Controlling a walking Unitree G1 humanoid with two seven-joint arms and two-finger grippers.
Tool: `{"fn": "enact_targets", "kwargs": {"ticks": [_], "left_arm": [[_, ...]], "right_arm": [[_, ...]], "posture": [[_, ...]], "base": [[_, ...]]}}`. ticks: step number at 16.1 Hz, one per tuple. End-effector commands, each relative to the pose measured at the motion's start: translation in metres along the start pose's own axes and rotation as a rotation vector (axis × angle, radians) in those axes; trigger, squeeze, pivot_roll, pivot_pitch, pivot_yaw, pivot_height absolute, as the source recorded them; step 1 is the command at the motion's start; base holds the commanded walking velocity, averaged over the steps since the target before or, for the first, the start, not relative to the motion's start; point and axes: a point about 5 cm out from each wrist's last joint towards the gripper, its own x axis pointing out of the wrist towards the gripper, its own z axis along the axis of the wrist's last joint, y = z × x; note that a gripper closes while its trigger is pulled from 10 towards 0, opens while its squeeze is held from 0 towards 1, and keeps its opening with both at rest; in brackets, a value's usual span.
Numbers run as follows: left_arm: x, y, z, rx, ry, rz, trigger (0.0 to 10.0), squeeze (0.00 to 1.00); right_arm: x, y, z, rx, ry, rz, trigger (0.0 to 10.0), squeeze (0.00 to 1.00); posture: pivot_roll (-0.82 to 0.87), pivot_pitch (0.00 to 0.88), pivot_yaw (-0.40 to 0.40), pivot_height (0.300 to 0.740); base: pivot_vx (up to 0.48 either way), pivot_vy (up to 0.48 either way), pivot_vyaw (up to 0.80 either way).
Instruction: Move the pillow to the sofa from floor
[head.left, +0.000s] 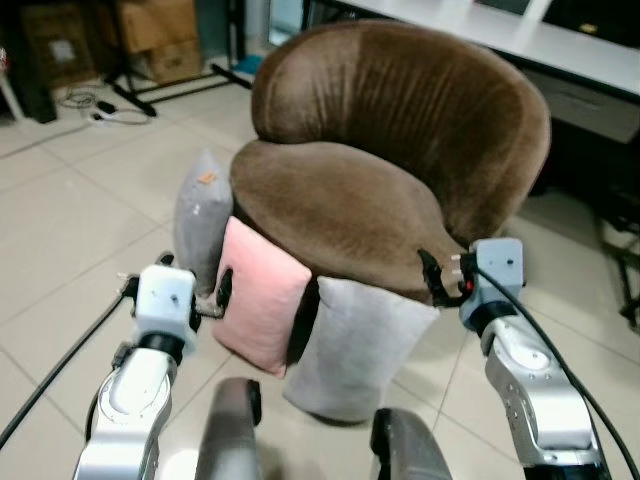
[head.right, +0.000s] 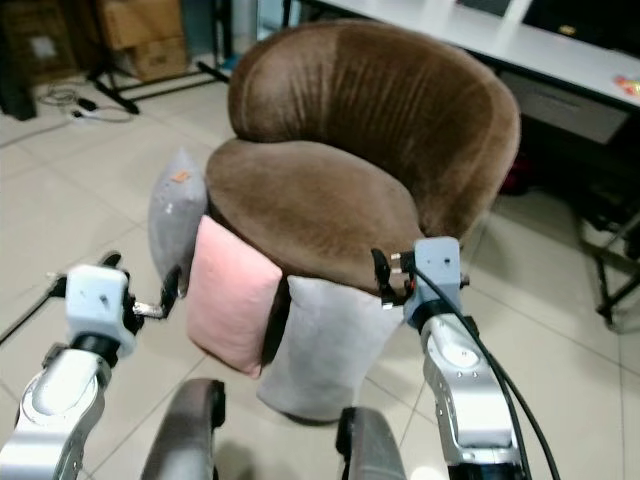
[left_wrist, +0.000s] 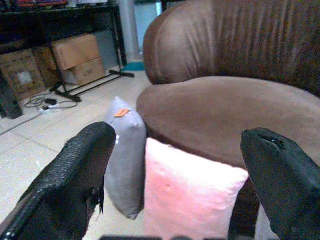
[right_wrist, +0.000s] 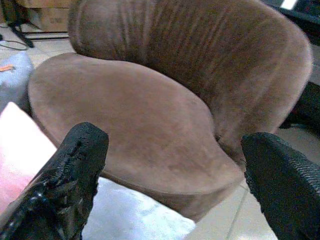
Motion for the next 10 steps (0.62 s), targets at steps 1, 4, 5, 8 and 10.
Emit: {"fn": "enact_targets", "kwargs": {"ticks": [1, 4, 5, 8, 10], "left_arm": [[0.002, -0.008, 0.004, -0.019, -0.018, -0.036, 10.0, 0.0], [0.011, -0.006, 0.004, -0.03, -0.019, -0.04, 10.0, 0.0], [0.012, -0.005, 0.004, -0.028, -0.016, -0.042, 10.0, 0.0], [0.016, -0.002, 0.003, -0.022, -0.011, -0.029, 10.0, 0.0], [0.013, 0.0, 0.006, -0.021, -0.018, -0.032, 10.0, 0.0]], "right_arm": [[0.0, -0.01, 0.003, -0.014, -0.013, -0.035, 10.0, 1.0], [0.005, -0.009, 0.001, -0.015, -0.004, -0.11, 10.0, 1.0], [0.005, -0.007, 0.001, -0.016, -0.004, -0.102, 10.0, 1.0], [0.008, -0.001, 0.005, 0.014, -0.027, -0.069, 10.0, 1.0], [0.013, -0.002, 0.003, 0.022, -0.013, -0.088, 10.0, 1.0]], "posture": [[-0.02, 0.0, -0.091, 0.61], [-0.04, 0.0, -0.052, 0.61], [-0.04, 0.0, -0.05, 0.61], [-0.02, 0.0, -0.065, 0.61], [0.0, 0.0, -0.077, 0.61]], "base": [[0.0, 0.0, 0.0], [0.0, 0.0, 0.53], [0.0, 0.0, 0.0], [0.0, 0.0, 0.0], [0.122, 0.0, 0.0]]}}
